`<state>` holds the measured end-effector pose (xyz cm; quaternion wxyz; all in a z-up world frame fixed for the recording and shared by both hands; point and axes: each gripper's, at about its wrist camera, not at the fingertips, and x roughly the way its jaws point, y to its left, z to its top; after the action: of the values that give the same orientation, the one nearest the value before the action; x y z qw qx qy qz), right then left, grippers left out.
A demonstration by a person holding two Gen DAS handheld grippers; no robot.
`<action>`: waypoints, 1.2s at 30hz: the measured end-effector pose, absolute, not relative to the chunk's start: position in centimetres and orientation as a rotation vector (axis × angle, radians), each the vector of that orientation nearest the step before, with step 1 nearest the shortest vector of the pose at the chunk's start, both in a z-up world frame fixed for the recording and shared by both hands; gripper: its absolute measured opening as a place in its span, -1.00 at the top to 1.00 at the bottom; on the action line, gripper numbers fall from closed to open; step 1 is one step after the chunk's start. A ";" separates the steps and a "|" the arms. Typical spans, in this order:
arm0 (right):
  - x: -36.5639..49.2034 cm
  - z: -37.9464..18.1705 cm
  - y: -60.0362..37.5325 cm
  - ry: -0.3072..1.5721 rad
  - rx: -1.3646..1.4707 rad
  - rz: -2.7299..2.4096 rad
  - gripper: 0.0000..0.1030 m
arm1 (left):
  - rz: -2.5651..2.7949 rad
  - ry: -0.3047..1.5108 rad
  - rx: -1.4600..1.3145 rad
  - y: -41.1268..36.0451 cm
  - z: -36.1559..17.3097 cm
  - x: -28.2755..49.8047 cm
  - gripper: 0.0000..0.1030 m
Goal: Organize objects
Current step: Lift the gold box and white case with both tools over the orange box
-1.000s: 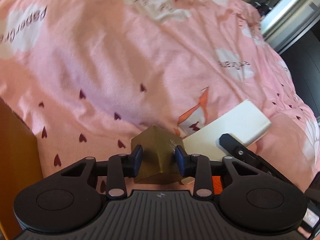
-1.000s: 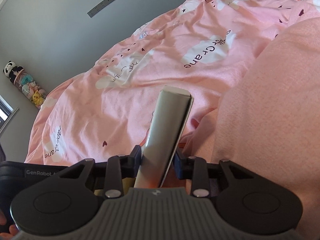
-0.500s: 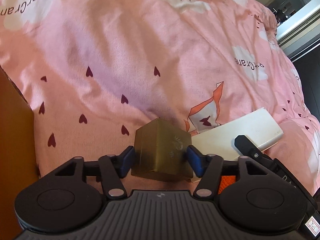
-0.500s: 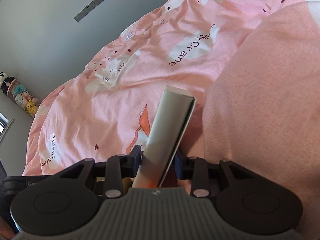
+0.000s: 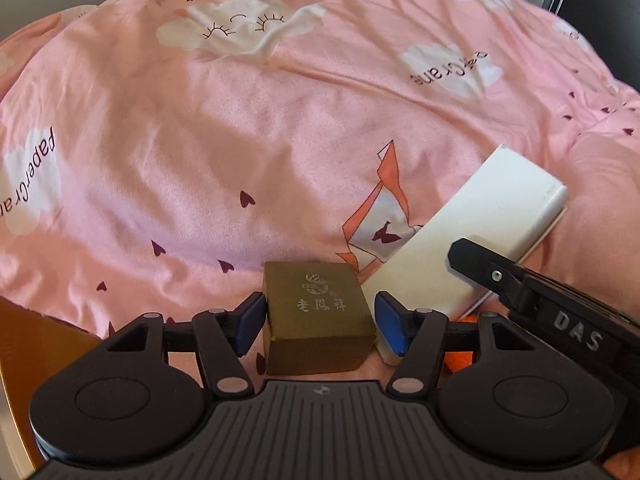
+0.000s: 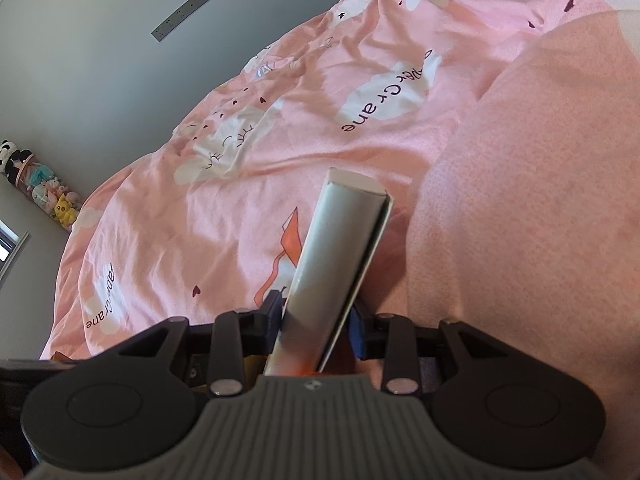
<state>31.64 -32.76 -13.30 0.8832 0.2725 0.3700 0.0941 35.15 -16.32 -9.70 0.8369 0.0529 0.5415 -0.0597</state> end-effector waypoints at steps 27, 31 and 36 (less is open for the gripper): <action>27.5 -4.7 -27.1 0.570 0.217 0.369 0.40 | -0.170 0.947 -0.030 -5.0 4.1 26.5 -0.30; 25.4 -0.7 -22.9 0.500 0.069 0.507 0.40 | -0.069 0.932 -0.042 0.1 6.0 23.4 -0.30; 21.9 3.5 -15.9 0.394 -0.170 0.705 0.40 | 0.049 0.946 -0.054 5.6 5.4 20.4 -0.30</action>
<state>21.90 -15.88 3.47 0.9160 -0.0825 0.1914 0.3427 20.38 5.60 5.43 0.8895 -0.0259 0.4555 0.0234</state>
